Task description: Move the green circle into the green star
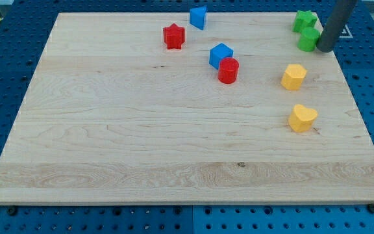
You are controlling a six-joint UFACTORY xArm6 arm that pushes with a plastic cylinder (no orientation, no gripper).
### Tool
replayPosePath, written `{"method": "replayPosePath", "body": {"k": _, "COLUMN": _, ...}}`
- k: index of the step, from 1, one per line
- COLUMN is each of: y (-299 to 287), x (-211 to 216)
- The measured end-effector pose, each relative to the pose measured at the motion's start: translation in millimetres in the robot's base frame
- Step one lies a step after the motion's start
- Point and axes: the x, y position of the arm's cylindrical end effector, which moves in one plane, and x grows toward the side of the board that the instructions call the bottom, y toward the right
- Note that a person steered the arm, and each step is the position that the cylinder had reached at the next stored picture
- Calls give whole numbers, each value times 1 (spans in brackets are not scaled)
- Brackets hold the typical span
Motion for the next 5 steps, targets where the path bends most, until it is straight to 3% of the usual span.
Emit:
{"method": "replayPosePath", "body": {"k": 2, "y": -14, "x": 25}}
{"method": "replayPosePath", "body": {"k": 4, "y": -29, "x": -4}}
{"method": "replayPosePath", "body": {"k": 5, "y": -16, "x": 9}}
